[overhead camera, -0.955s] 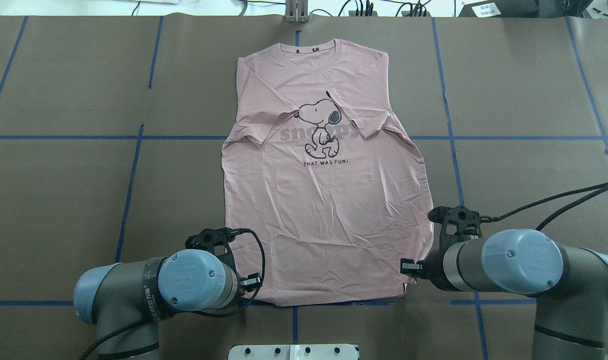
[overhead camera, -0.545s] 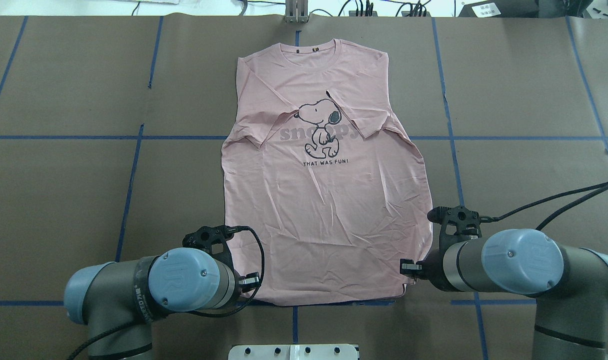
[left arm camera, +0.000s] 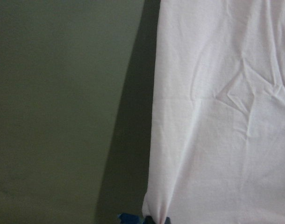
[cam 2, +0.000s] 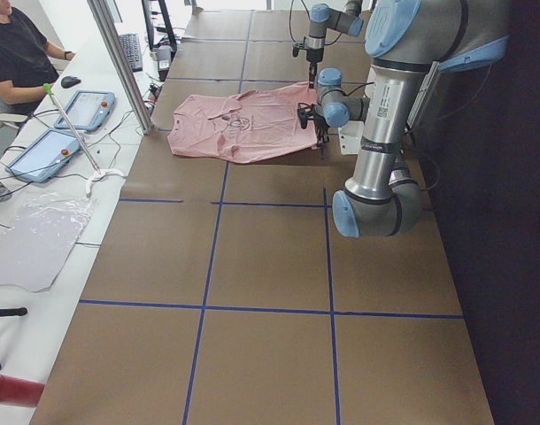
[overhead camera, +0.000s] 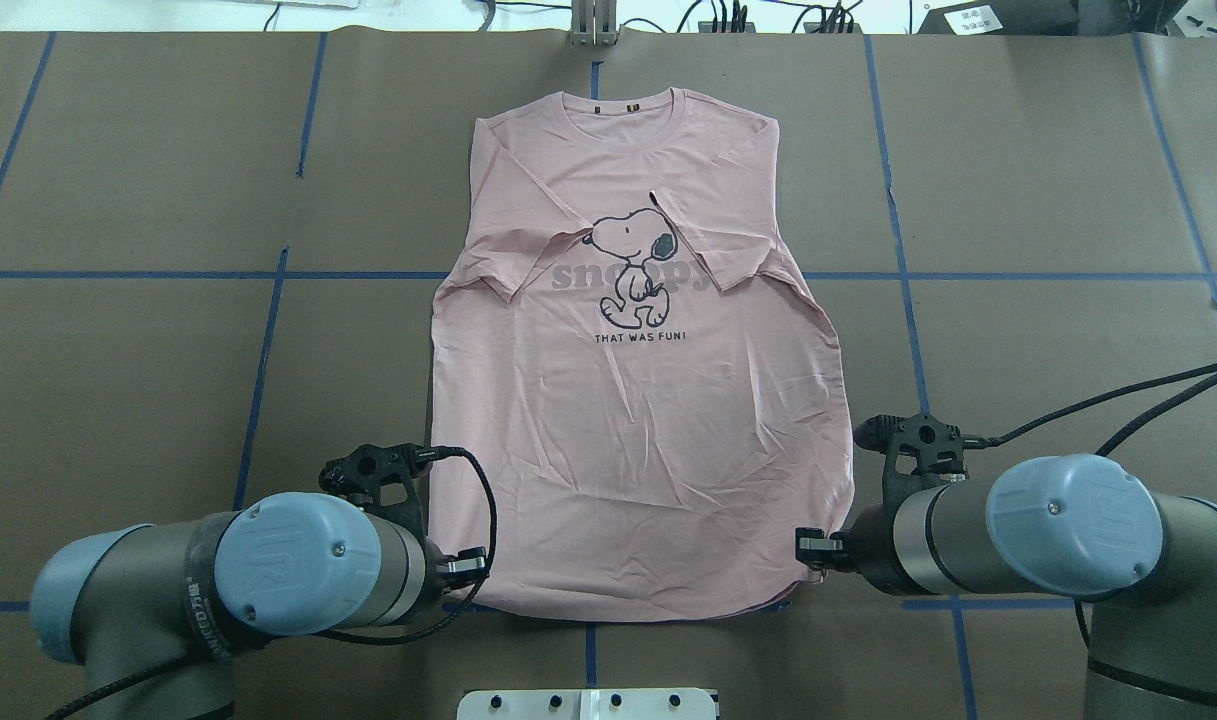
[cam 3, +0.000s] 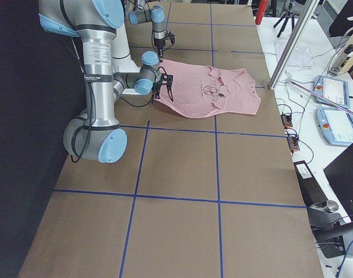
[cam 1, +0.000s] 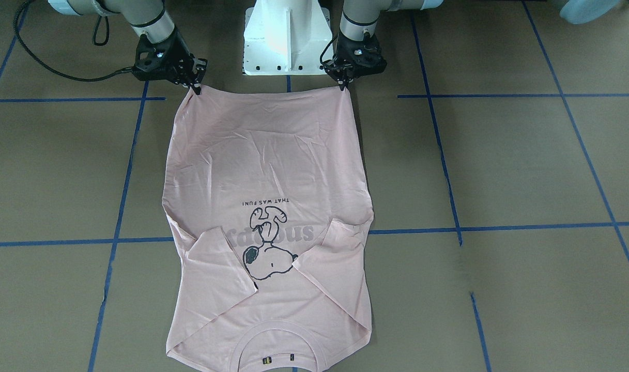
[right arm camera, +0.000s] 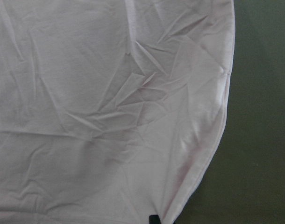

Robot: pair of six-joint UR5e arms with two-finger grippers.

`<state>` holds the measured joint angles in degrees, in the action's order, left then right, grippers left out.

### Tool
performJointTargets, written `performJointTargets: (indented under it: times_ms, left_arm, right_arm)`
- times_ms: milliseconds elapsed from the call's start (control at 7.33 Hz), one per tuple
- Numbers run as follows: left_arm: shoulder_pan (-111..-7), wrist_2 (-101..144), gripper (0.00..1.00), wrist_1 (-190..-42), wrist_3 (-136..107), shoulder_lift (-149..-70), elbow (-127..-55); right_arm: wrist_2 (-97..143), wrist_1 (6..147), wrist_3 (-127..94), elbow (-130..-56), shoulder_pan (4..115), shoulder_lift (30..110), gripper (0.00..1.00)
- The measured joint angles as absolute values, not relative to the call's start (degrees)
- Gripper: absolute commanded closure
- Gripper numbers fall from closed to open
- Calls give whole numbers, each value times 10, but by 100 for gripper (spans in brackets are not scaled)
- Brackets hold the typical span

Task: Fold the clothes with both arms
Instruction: 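Lift the hem with both grippers and carry it over toward the collar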

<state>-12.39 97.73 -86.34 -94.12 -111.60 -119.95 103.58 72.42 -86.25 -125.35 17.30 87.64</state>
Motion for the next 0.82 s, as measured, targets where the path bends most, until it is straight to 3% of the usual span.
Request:
performJointTargets:
  times_ms: [818]
  left_arm:
    - [-82,978,100,-744,-937,-1096,-1317]
  right_arm:
    - [1071,725,-896,-1325,128,883,100]
